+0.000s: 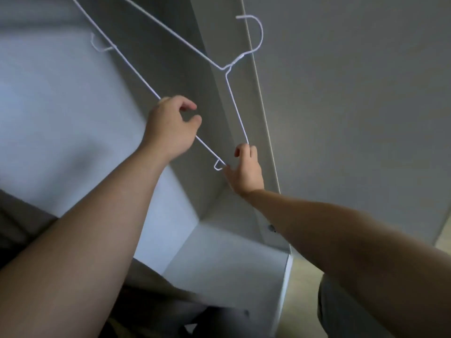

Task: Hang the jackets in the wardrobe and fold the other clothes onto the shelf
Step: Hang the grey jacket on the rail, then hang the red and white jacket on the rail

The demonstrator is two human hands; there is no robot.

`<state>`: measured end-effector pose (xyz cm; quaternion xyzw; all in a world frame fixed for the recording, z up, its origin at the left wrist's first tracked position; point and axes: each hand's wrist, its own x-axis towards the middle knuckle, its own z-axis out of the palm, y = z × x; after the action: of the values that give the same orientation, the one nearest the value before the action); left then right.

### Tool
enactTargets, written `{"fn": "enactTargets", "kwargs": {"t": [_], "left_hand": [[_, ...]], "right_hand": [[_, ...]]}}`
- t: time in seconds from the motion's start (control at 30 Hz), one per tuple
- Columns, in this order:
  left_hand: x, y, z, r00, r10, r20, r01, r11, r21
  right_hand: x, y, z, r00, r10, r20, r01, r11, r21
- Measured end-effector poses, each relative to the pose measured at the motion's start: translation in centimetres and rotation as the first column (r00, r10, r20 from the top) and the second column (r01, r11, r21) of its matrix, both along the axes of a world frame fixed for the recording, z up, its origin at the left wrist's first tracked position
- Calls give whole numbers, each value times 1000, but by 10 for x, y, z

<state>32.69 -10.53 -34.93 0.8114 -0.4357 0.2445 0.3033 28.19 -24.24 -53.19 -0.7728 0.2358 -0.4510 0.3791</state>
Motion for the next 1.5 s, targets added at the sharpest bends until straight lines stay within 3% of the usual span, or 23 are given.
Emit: {"fn": "enactTargets", "kwargs": {"t": [0.23,0.4,0.57,0.67,0.73,0.9,1.07,1.17,1.33,1.5], "left_hand": [[2,-10,-89,991,-95,-94,86,992,-93],[-9,-18,-94,994,-81,-70,67,979,-193],[-51,-32,-54,934,-71,-351,64,997,-33],[-77,-37,-27,809,77,-582,-5,992,124],[-100,-39,-8,734,158,-660,31,964,264],[-157,-44,43,658,234,-716,237,838,491],[-245,-87,88,606,200,-770,551,592,588],[-312,-128,94,618,119,-777,676,424,603],[-454,-209,90,566,24,-824,769,344,539],[-596,-290,97,543,-107,-833,835,169,523]], "right_hand": [[-2,-6,-101,988,-92,-127,96,995,27],[-59,-13,-114,944,-99,-313,121,991,51],[-161,-17,-56,837,-108,-537,176,982,76],[-232,-15,-3,747,-98,-657,183,981,61],[-282,-15,39,677,-87,-730,160,987,30],[-390,-15,147,524,-103,-845,173,985,-14],[-505,-27,226,443,-144,-885,286,958,-12],[-581,-51,252,430,-204,-880,334,941,-55],[-726,-89,301,345,-342,-874,459,874,-161],[-847,-101,334,234,-464,-854,620,748,-236]]}}
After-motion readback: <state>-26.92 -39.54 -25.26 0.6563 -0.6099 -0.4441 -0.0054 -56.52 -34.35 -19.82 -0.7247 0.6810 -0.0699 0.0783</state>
